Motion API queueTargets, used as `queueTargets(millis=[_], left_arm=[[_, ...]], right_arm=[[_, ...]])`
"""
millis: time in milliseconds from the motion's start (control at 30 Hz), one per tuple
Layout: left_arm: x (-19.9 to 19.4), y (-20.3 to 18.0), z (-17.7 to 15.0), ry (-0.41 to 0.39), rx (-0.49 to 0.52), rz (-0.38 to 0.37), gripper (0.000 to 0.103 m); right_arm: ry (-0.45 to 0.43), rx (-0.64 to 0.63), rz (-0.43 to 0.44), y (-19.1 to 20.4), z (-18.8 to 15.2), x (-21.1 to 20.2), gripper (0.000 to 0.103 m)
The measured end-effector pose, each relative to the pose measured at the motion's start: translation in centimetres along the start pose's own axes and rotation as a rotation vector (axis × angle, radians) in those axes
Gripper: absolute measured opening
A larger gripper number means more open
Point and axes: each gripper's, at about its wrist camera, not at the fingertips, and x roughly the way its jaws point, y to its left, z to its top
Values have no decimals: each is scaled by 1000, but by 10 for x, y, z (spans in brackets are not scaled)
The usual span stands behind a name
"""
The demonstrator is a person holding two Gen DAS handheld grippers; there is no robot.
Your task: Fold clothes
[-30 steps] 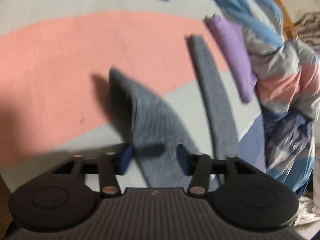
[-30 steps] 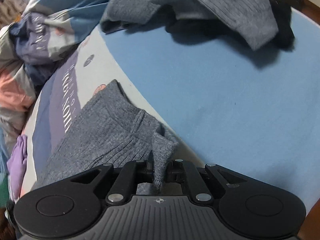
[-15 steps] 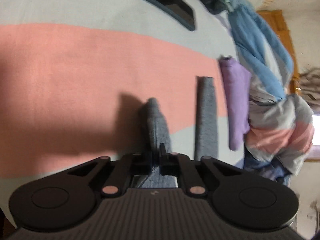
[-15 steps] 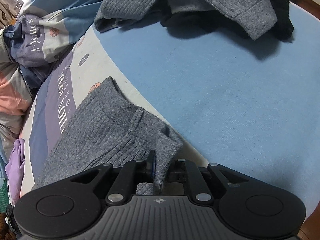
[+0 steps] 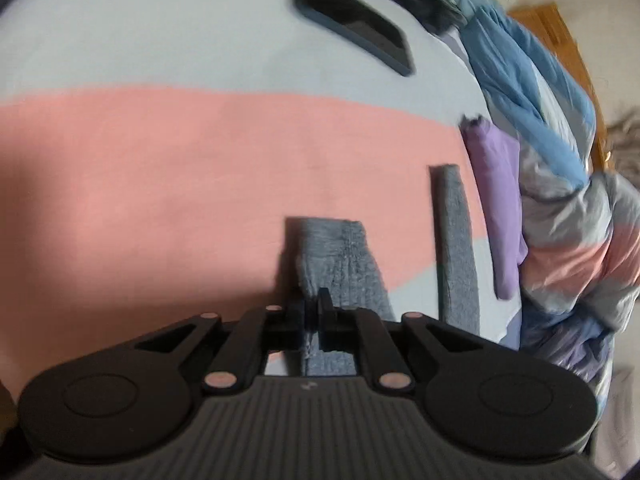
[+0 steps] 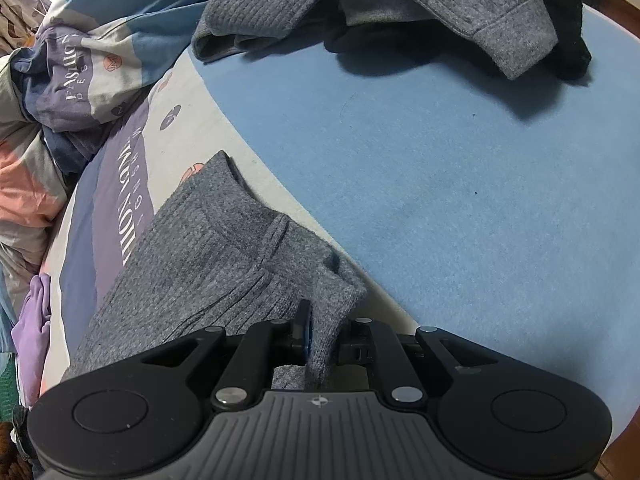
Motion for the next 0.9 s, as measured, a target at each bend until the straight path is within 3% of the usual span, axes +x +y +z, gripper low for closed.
queueTargets(millis=[167, 300, 400, 467, 500, 567, 600, 633, 700, 767, 900], left_arm=[[-13, -18, 3, -23, 101, -10, 6], [-30, -25, 7, -37, 131, -15, 6], [-29, -22, 11, -28, 150, 61, 9], [-31, -13, 12, -28, 131, 100, 9], [-37, -14, 14, -48, 130, 107, 11], [-53, -28, 19, -92, 196, 121, 18], [-61, -35, 21, -114, 229, 128, 28], [-65, -44, 24, -109, 263, 114, 36], [-68, -64, 26, -79, 334, 82, 42], [-57, -90, 19, -28, 427, 59, 46], [-31, -134, -7, 86, 530, -30, 55]], right_arm=[[-20, 37, 44, -9, 5, -9, 7], [-31, -23, 27, -6, 4, -17, 6], [-30, -81, 2, -3, 2, -21, 8], [9, -58, -49, -8, 2, -14, 17], [23, -42, -72, -11, 4, -11, 28], [1, -51, -100, -10, 10, -18, 42], [-30, -88, -135, -6, 12, -24, 55], [-61, -126, -169, -2, 15, -30, 60], [-122, -208, -188, 6, 22, -37, 60], [-157, -312, -137, 19, 34, -33, 60], [-92, -588, 21, 65, 61, 12, 60]])
